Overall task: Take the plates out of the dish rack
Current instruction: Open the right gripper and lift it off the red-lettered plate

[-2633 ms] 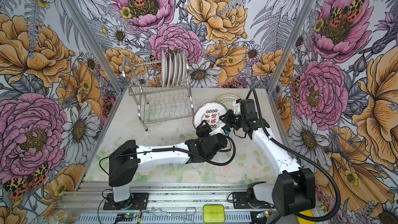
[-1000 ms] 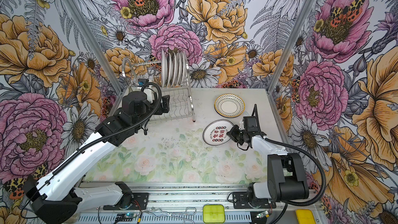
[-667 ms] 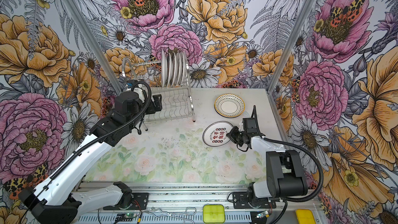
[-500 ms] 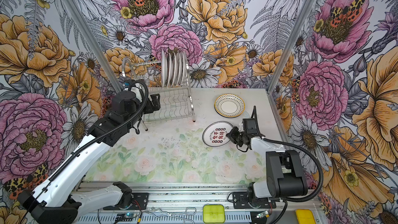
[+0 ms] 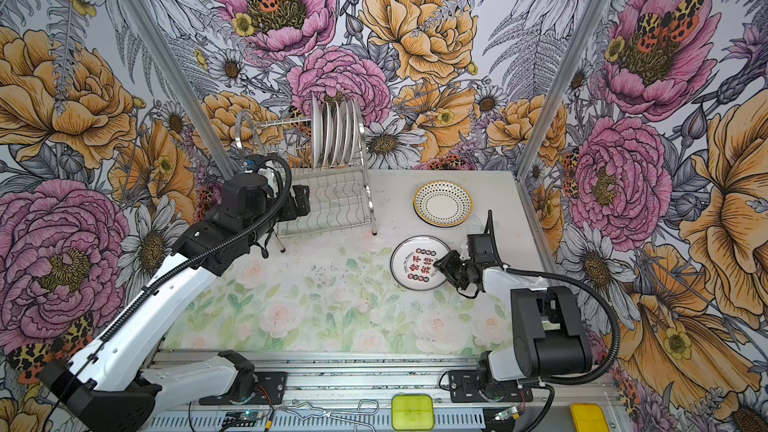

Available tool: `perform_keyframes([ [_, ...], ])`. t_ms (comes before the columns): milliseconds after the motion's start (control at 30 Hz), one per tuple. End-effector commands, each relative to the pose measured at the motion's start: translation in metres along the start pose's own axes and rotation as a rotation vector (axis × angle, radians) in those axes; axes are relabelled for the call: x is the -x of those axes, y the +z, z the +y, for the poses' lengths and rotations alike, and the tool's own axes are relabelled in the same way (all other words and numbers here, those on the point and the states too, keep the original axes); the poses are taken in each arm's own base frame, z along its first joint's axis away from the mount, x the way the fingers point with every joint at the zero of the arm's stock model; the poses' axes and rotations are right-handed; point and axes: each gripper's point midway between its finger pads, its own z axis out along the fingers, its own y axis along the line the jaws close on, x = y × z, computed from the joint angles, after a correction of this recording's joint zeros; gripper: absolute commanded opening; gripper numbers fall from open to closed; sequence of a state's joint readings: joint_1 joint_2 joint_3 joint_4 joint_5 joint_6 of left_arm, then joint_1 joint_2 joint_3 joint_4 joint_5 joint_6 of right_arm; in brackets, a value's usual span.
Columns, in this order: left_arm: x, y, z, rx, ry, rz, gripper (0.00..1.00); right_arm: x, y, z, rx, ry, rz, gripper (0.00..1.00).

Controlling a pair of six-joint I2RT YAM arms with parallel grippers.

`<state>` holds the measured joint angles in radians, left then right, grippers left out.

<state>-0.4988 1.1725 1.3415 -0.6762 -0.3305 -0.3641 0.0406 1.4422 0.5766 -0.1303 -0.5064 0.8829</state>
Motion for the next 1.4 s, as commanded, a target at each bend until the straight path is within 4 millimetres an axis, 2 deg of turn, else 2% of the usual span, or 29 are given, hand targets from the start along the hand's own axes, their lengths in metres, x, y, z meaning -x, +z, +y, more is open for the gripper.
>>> perform_keyframes([
  [0, 0.007, -0.008, -0.011, -0.067, 0.018, 0.004, 0.99, -0.003, 0.006, -0.006, -0.024, 0.017, 0.006, 0.49],
  [67, 0.005, -0.005, -0.009, -0.053, 0.006, 0.009, 0.99, -0.005, 0.008, -0.013, -0.046, 0.037, 0.015, 0.51],
  [200, 0.002, -0.002, 0.006, 0.061, -0.014, 0.009, 0.99, -0.008, 0.008, -0.025, -0.118, 0.058, 0.008, 0.57],
  [267, 0.001, -0.002, 0.017, 0.118, -0.028, 0.001, 0.99, -0.009, 0.005, -0.032, -0.159, 0.062, -0.006, 0.58],
  [500, -0.002, -0.002, 0.027, 0.180, -0.045, -0.004, 0.99, -0.005, -0.010, -0.055, -0.308, 0.064, -0.077, 0.64],
  [667, -0.003, 0.002, 0.026, 0.197, -0.047, -0.003, 0.99, -0.001, -0.027, -0.069, -0.405, 0.062, -0.143, 0.65],
  [767, -0.002, 0.003, 0.017, 0.151, -0.018, 0.014, 0.99, 0.005, -0.041, -0.071, -0.439, 0.058, -0.206, 0.65],
  [900, -0.002, 0.007, 0.009, 0.129, 0.053, 0.026, 0.99, 0.019, -0.058, -0.058, -0.425, 0.040, -0.291, 0.66],
  [1100, -0.005, 0.008, -0.008, 0.103, 0.233, 0.033, 0.99, 0.053, -0.085, -0.009, -0.336, -0.056, -0.410, 0.67],
  [1233, 0.004, 0.006, -0.011, 0.074, 0.209, 0.024, 0.99, 0.075, -0.098, 0.023, -0.286, -0.125, -0.449, 0.72],
  [1300, 0.011, 0.003, -0.014, 0.057, 0.206, 0.010, 0.99, 0.085, -0.101, 0.037, -0.267, -0.156, -0.455, 0.78],
  [1367, 0.022, 0.000, -0.018, 0.036, 0.203, -0.014, 0.99, 0.094, -0.103, 0.050, -0.251, -0.183, -0.459, 0.79],
])
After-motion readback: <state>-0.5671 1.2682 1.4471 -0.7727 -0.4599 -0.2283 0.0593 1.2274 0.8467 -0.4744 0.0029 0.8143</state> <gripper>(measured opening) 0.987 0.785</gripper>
